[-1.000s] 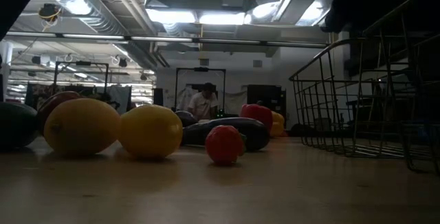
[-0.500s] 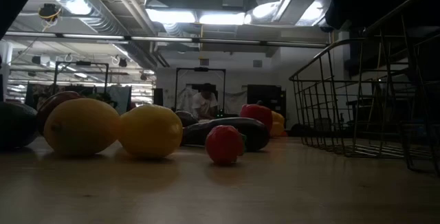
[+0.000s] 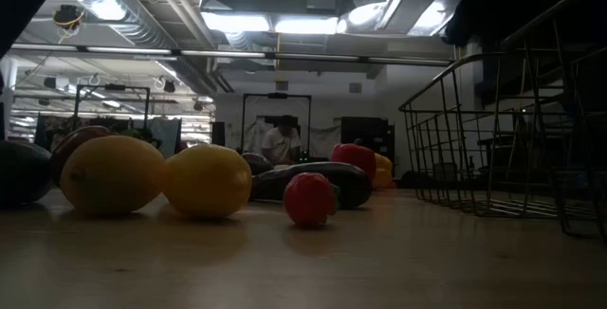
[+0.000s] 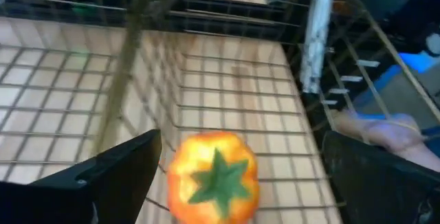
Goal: Sort produce into baskets
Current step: Put the eggplant into the top wire basket
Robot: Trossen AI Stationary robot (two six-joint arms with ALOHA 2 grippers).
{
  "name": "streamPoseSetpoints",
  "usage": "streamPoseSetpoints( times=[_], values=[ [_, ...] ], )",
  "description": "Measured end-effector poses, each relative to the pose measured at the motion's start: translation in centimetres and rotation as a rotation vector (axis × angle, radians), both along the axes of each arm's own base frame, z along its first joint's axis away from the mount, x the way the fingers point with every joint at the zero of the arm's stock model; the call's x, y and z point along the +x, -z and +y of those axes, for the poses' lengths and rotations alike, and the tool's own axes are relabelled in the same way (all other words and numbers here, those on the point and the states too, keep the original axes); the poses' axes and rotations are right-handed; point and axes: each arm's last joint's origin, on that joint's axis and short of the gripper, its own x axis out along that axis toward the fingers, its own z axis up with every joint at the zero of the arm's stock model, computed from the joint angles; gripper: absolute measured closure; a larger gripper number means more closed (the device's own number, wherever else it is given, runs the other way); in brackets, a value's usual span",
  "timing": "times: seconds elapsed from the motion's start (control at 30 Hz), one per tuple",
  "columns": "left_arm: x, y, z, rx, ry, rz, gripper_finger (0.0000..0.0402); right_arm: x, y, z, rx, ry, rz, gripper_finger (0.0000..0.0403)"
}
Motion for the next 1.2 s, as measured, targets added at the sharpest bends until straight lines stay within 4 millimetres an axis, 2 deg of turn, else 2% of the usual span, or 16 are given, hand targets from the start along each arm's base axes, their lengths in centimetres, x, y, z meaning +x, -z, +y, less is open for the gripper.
streamPoseSetpoints(
  times=[0.17,0.27,0.53,0.7,0.8,1.07,1.2],
  values=[
    [0.1,-0.3,0.7,-0.113,0.020,0.032,0.0002,0.0,0.0,0.0,0.000,0.000,0.000,0.0265],
    [0.1,-1.2,1.5,-0.142,0.032,0.032,0.0002,0.0,0.0,0.0,0.000,0.000,0.000,0.0265],
    [-1.8,-6.8,5.5,-0.087,-0.022,0.049,0.0002,0.0,0.0,0.0,0.000,0.000,0.000,0.0265],
    [-3.9,-8.6,7.9,-0.021,-0.054,0.170,0.0002,0.0,0.0,0.0,0.000,0.000,-0.001,0.0265],
    [-5.0,-9.0,8.5,0.025,-0.047,0.247,0.0002,0.0,0.0,0.0,0.000,0.000,-0.001,0.0265],
    [-7.1,-7.5,9.2,0.166,0.008,0.495,0.0002,0.0,0.0,0.0,0.000,0.000,-0.001,0.0265],
    [-8.0,-7.1,9.6,0.286,-0.019,0.586,0.0002,0.0,0.0,0.0,0.000,0.000,-0.001,0.0265]
  ],
)
